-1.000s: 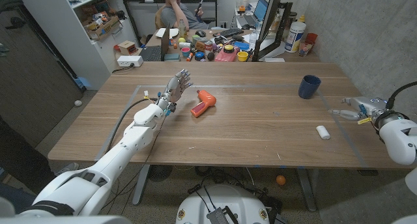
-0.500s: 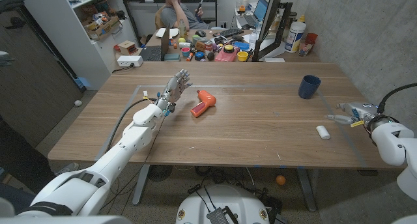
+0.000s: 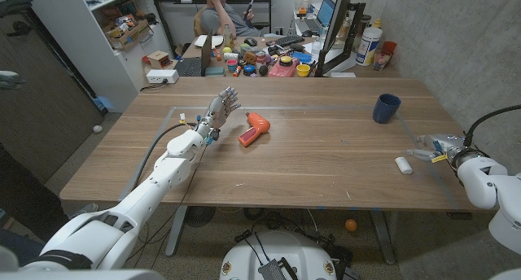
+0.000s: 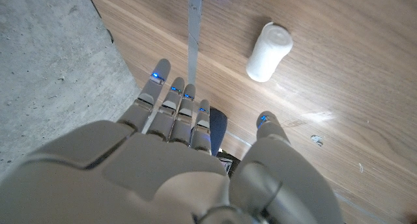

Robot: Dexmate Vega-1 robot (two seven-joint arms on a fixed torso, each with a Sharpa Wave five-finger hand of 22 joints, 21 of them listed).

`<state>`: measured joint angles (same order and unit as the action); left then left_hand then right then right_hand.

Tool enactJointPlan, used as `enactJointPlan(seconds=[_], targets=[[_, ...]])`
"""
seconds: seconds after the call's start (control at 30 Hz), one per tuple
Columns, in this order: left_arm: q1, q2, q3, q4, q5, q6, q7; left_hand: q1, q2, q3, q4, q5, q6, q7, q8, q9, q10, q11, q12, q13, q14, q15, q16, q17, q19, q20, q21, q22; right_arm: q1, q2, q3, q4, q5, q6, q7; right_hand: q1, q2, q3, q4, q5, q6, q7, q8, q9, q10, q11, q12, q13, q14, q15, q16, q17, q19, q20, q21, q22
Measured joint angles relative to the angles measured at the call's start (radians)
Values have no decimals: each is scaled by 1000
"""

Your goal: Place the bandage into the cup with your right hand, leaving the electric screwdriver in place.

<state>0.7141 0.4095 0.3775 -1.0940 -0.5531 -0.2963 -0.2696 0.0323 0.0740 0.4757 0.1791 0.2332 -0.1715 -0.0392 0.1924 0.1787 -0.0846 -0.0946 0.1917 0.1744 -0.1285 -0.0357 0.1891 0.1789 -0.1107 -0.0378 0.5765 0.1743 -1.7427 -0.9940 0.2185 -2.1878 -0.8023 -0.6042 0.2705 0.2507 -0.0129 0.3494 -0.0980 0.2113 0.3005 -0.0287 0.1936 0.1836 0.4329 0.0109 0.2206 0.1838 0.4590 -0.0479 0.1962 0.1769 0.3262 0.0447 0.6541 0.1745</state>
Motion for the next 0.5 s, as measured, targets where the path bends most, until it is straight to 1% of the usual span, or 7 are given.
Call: enactJointPlan(seconds=[0.07,0.17,0.3,0.4,0.47,0.5], targets=[[-1,-1,0,3,1,0,-1,0,0,0,0,0,0,0,0,0,0,0,0,0,0,0,0,0,2,-2,0,1,3,-11,-10,4,9,-7,-5,0,0,0,0,0,5,5,0,0,2,1,0,0,6,1,0,0,0,0,0,0],[-3,-1,0,6,1,0,-1,0,0,0,0,0,0,0,0,0,0,0,0,0,0,0,0,0,2,-2,0,5,7,-26,-23,9,21,-15,-12,0,0,1,-7,0,5,5,0,0,2,1,0,0,17,2,0,0,8,-7,-1,0],[-6,-3,0,11,2,0,-2,0,0,0,0,0,0,0,0,0,0,0,0,0,0,0,0,0,2,-2,0,5,14,-49,-43,15,47,-32,-26,0,0,1,-7,0,11,0,0,0,13,-2,0,0,33,0,4,2,11,-4,-4,0],[-6,-4,0,13,3,1,-3,0,0,0,0,0,0,0,0,0,0,0,0,0,0,0,0,0,1,-1,0,5,18,-67,-59,19,62,-42,-36,0,0,1,-7,0,15,4,0,0,19,-5,0,0,40,0,4,3,14,0,-4,0],[-8,-4,0,15,4,1,-3,0,0,0,0,0,0,0,0,0,0,0,0,0,0,0,0,0,2,-1,0,5,20,-75,-65,21,75,-49,-43,0,0,1,-7,0,16,6,0,0,24,-2,6,0,42,-3,4,3,14,0,-4,0],[-9,-4,0,15,4,1,-3,0,0,0,0,0,0,0,0,0,0,0,0,0,0,0,0,0,1,-1,0,5,20,-79,-69,22,81,-53,-47,5,-5,1,-7,0,16,6,0,0,24,-2,8,0,47,-1,4,3,14,0,-4,0]])
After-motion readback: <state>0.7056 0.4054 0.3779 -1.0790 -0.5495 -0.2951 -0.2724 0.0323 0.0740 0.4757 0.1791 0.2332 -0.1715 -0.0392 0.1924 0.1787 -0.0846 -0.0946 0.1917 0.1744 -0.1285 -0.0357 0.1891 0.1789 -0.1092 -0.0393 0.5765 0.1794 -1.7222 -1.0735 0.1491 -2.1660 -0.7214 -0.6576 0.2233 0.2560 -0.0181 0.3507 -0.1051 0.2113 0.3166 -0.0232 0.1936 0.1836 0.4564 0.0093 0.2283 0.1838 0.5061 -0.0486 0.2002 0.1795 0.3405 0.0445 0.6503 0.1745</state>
